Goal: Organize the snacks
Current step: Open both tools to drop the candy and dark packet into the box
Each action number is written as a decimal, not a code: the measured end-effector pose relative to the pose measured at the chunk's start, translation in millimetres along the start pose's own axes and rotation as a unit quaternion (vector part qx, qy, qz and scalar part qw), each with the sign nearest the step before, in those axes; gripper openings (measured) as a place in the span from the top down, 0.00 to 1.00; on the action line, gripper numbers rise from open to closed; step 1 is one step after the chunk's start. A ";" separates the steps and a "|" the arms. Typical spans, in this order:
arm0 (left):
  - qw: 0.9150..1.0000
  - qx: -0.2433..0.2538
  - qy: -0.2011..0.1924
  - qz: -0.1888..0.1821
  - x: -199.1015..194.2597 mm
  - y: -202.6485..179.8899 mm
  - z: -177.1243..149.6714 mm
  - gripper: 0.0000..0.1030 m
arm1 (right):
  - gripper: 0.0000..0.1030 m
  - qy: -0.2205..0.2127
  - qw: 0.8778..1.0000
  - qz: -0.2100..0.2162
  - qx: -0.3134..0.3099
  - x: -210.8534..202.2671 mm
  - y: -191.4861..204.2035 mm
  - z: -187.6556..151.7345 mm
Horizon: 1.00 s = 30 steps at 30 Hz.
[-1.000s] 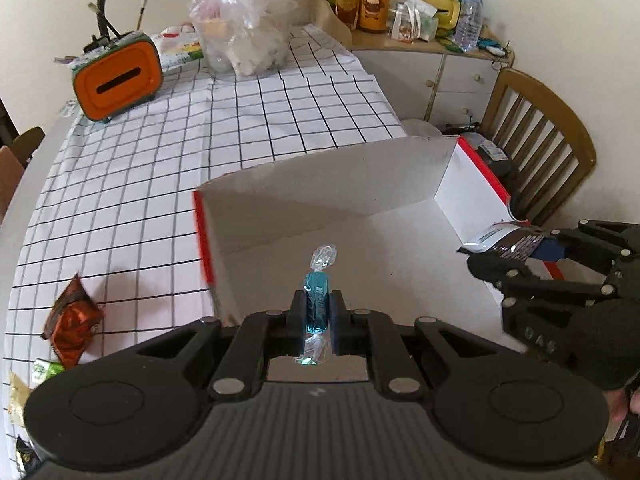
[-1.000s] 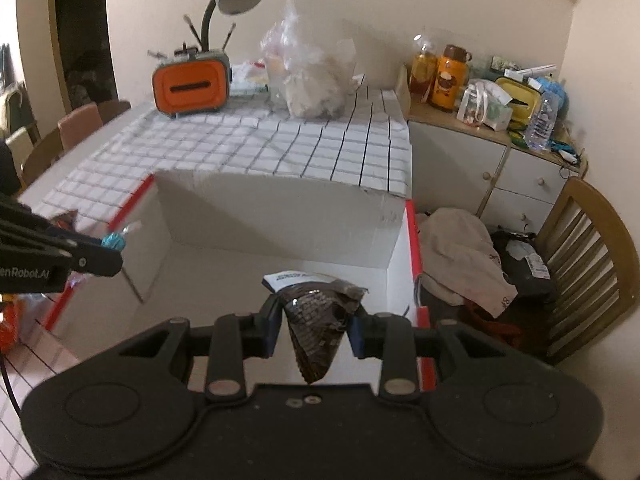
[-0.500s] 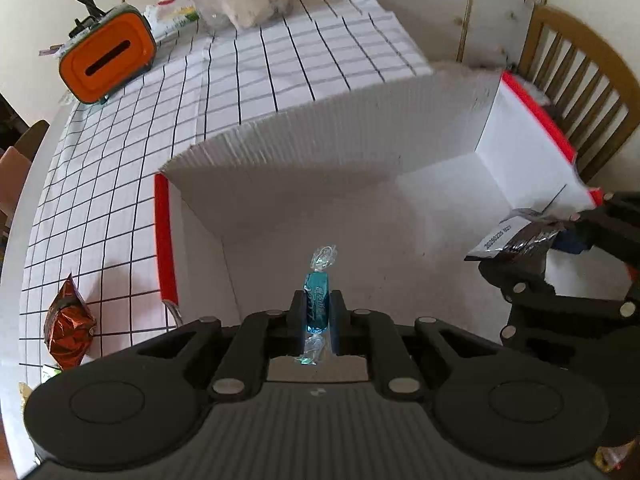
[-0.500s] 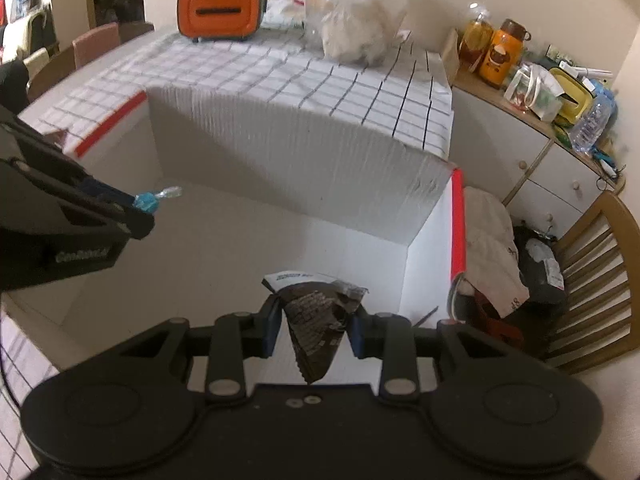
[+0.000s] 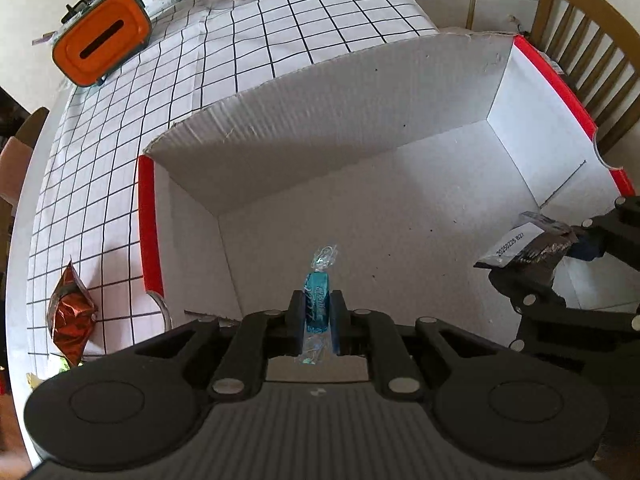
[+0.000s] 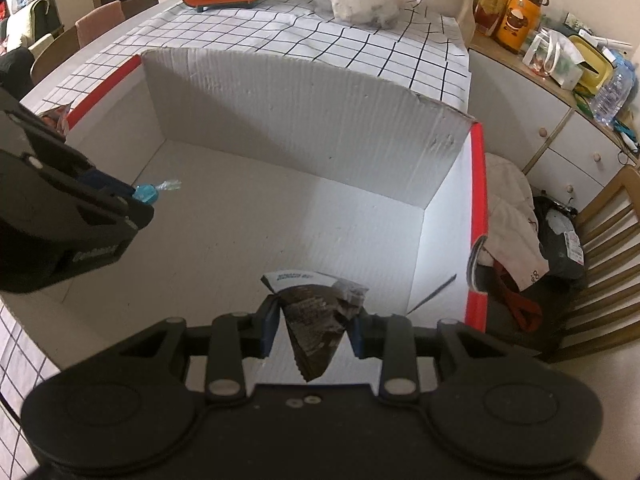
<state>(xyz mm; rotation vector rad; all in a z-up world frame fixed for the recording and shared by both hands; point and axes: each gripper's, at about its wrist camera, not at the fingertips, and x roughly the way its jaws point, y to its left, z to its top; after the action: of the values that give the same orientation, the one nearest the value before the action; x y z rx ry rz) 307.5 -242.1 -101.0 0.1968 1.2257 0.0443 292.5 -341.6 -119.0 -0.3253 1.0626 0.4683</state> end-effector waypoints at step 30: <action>0.991 -0.052 -0.097 -0.074 -73.6 49.6 -59.3 0.65 | 0.41 -0.111 0.991 0.048 0.053 -94.6 16.1 -9.0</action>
<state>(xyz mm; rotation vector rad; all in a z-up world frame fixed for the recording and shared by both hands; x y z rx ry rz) 230.5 -196.2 -43.0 0.0180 1.0379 -0.0398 239.2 -351.9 -39.4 -0.1240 0.8844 0.5195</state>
